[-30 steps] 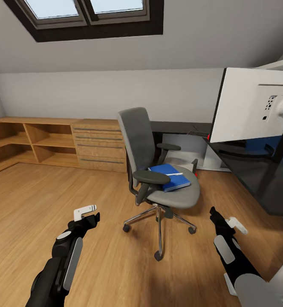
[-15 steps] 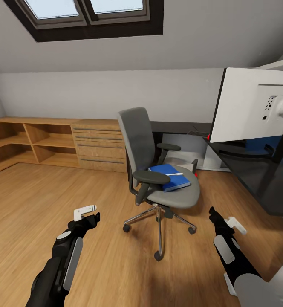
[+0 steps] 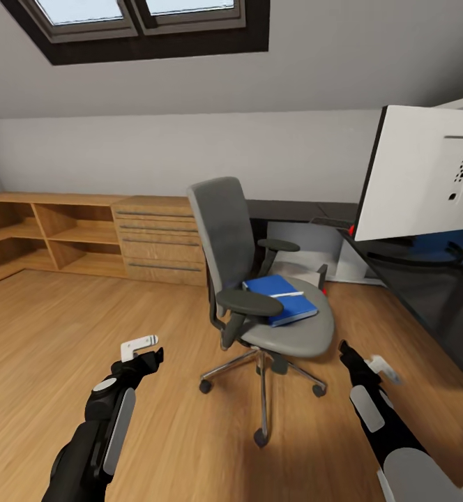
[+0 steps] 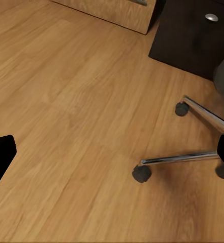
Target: In the bedroom, organize the workspace by keeping the computer under the desk, ensuring the monitor is on the desk, placing the keyboard on the desk next to the monitor, placing the mouse on the desk next to the keyboard, moving the folder from the swivel chair onto the desk next to the mouse, stacking the notebook on top of the folder with the pen on top of the notebook, and positioning the swivel chair next to the desk.
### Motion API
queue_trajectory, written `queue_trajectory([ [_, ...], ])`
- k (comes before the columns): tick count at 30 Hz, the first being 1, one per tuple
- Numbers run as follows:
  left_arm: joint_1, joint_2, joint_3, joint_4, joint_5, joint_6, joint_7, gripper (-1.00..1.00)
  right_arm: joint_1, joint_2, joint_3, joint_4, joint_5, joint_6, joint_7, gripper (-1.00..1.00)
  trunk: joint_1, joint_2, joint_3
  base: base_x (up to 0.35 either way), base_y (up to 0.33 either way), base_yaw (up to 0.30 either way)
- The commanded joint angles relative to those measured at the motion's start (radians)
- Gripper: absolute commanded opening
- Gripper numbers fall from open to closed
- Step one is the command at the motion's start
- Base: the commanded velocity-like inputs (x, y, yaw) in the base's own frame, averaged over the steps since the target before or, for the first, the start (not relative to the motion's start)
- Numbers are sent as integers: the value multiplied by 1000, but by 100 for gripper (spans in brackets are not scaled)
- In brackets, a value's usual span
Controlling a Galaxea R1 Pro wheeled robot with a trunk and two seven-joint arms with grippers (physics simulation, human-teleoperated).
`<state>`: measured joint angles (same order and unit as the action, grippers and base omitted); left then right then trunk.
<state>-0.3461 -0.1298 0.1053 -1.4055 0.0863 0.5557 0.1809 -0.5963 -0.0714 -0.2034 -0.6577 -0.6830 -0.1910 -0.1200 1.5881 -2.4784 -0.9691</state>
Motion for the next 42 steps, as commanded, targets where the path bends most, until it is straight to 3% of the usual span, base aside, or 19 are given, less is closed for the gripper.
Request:
queue_trajectory([
  [1,-1,-1,1,-1,9,4,6,100,0,0,3,0,-10,8,1,100,0,0,-1,203,0,0],
  [9,-1,-1,2,-1,9,4,6,100,0,-2,-5,2,-13,98,31,100,0,0,-1,78,0,0],
  [15,-1,-1,2,-1,9,4,6,100,0,-4,-18,2,-18,115,36,100,0,0,-1,13,0,0],
  [22,-1,1,2,-1,9,4,6,100,0,-7,-34,10,-53,140,36,100,0,0,-1,15,0,0],
  [33,-1,1,2,-1,9,4,6,100,-2,-36,-39,46,-88,164,35,100,0,0,-1,161,0,0],
  [41,-1,1,2,-1,9,4,6,100,-2,-41,-39,52,-188,166,34,100,0,0,-1,65,0,0],
  [42,-1,1,2,-1,9,4,6,100,-2,-42,-40,52,-215,166,34,100,0,0,-1,227,0,0],
])
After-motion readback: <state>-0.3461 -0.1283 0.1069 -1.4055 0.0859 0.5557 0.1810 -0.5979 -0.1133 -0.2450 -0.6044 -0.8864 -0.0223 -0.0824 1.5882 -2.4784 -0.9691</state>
